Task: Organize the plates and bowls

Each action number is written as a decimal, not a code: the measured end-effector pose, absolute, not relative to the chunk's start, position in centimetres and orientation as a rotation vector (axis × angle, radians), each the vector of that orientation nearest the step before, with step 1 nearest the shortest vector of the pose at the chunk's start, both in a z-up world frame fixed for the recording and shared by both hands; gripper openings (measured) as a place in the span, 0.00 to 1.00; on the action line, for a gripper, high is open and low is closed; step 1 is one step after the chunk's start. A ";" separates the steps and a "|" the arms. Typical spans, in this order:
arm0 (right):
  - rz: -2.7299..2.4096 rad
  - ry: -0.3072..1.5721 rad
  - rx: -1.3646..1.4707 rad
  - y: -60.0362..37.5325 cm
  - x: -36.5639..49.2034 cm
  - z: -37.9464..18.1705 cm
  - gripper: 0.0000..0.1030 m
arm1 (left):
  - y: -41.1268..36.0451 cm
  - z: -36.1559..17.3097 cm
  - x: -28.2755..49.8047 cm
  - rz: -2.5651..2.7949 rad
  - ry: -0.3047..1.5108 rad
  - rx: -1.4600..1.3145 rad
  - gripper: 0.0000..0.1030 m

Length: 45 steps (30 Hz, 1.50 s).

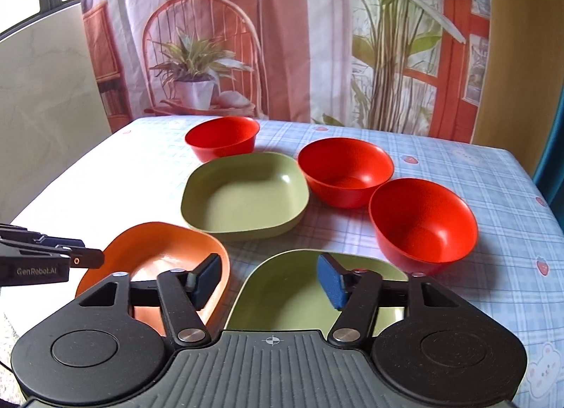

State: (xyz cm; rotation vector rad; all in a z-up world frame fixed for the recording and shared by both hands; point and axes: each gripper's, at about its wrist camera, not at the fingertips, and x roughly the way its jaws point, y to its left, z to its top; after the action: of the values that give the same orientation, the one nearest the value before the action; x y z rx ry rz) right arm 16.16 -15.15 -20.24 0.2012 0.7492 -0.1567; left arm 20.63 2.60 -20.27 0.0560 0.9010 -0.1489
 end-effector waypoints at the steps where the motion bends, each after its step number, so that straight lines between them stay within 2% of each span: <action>1: -0.149 0.756 0.205 -15.0 16.3 -20.3 0.48 | 2.6 -20.4 20.7 -0.157 0.906 0.053 0.21; 4: -0.137 0.769 0.201 -14.5 16.6 -20.2 0.42 | 2.7 -20.8 21.0 -0.170 0.913 0.067 0.15; 6: -0.131 0.771 0.193 -14.1 16.6 -20.2 0.41 | 2.9 -20.9 21.0 -0.168 0.910 0.074 0.14; 17: -0.097 0.796 0.174 -12.7 16.9 -20.5 0.32 | 5.4 -22.3 20.8 -0.131 0.956 -0.042 0.13; 25: -0.076 0.807 0.185 -12.6 17.0 -21.0 0.17 | 5.9 -23.0 21.0 -0.120 0.979 -0.092 0.13; 30: -0.064 0.813 0.200 -12.7 17.1 -21.2 0.10 | 6.1 -23.3 21.0 -0.117 0.985 -0.106 0.13; 45: -0.071 0.754 0.199 -11.7 17.5 -20.0 0.15 | 7.0 -23.5 20.7 -0.140 0.981 -0.138 0.13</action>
State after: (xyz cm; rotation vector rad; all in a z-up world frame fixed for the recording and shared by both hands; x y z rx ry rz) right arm 17.46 -11.67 -19.96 0.1988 0.7538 -0.0710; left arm 20.67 6.99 -23.50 -0.1379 0.9805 -0.1402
